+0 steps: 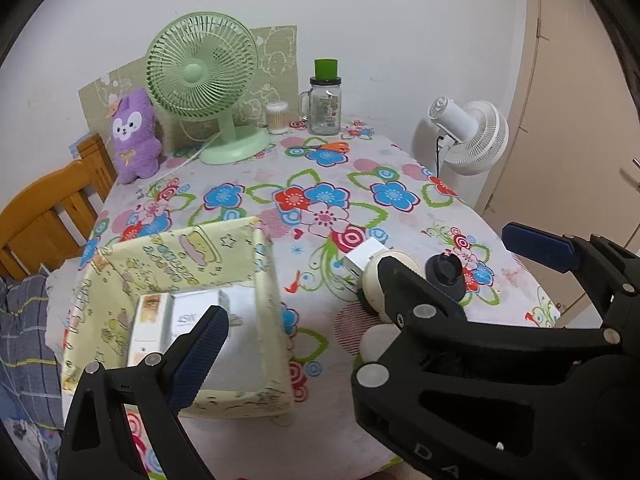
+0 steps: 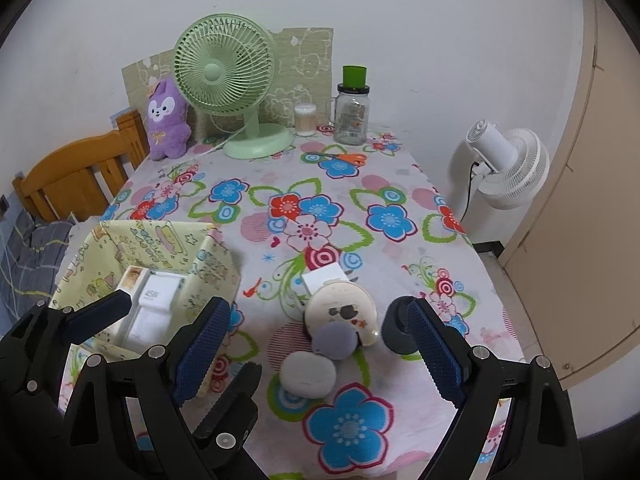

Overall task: Organize rigid objects
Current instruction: 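Move both tools toward the white and grey earbud cases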

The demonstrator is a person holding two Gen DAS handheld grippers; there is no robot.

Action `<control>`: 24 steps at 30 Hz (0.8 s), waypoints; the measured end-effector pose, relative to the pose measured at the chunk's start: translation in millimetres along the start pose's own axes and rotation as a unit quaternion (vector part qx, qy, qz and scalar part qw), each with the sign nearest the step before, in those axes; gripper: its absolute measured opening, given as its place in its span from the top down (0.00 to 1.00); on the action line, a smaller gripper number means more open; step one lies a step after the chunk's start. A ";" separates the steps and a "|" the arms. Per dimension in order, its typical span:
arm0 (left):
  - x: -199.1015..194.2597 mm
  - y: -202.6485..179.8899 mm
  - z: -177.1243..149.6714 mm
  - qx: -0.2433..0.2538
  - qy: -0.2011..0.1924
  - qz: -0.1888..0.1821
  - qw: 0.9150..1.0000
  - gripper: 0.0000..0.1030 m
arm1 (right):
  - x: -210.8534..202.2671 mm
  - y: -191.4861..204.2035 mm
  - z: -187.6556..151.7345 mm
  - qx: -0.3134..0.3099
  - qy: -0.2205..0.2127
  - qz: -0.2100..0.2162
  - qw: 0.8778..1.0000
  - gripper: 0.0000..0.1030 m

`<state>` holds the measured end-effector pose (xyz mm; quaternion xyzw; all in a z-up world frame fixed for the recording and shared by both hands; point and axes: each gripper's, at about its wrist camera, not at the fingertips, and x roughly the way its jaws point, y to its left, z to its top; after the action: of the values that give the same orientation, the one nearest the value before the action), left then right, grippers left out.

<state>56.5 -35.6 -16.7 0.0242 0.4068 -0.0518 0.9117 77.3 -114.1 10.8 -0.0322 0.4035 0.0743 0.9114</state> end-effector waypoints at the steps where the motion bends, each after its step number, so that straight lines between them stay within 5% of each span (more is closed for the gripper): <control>1: 0.5 -2.6 -0.6 -0.002 -0.001 0.000 1.000 0.05 | 0.2 -2.1 -0.2 -0.001 0.000 0.001 1.000 0.11; 24: 29.5 -40.7 -15.4 -0.002 -0.012 0.003 1.000 0.05 | 24.3 -44.3 -22.8 0.000 0.014 0.011 1.000 0.11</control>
<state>60.0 -76.9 -49.1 0.0230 0.3958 -0.0483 0.9168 83.9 -157.9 -22.6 -0.0290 0.4162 0.0838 0.9049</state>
